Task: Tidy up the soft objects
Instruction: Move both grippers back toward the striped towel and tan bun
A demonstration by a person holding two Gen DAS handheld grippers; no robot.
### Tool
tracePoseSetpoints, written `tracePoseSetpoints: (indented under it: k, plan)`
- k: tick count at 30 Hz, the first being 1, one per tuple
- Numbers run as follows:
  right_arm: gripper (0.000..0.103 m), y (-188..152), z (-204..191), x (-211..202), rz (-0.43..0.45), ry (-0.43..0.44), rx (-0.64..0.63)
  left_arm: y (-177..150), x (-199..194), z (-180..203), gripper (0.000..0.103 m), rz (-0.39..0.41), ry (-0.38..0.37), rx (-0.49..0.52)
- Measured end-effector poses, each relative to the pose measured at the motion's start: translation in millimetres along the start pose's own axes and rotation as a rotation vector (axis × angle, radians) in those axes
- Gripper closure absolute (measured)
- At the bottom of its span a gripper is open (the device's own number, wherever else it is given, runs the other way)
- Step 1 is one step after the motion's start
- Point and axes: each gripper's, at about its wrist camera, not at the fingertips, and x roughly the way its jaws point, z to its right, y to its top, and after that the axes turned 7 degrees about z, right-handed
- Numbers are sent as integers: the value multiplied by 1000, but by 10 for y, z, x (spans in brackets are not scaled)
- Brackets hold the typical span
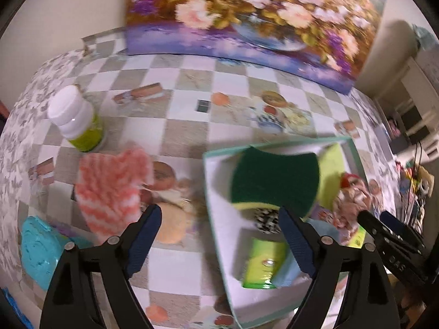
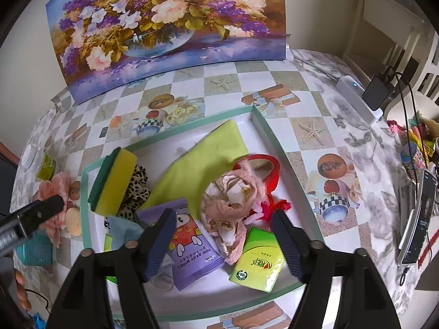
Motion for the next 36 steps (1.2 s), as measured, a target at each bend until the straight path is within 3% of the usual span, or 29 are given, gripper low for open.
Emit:
tracePoseSetpoints:
  k: [2,4,12,20,27,36]
  plan:
    - [10,7,3,-23,15,2,11,19,1,-88,6,10,3,-22]
    - [0,20,10,-54,35,9,27,37,-8,-158,6,26,15,-35]
    - [0,45,-56,-132,67,-1,28,78,-40,-351,6,63,55,-69]
    - [0,90,-332,-298,118,70,-11,115,-98,-489,6,65,66,-89]
    - [0,92,-563,-366,156,106,-36,171,-247,-647,6,137,122,-103]
    - [0,58,-835,-362,187,56,-111,232,-357,-864,6,198,179,-158]
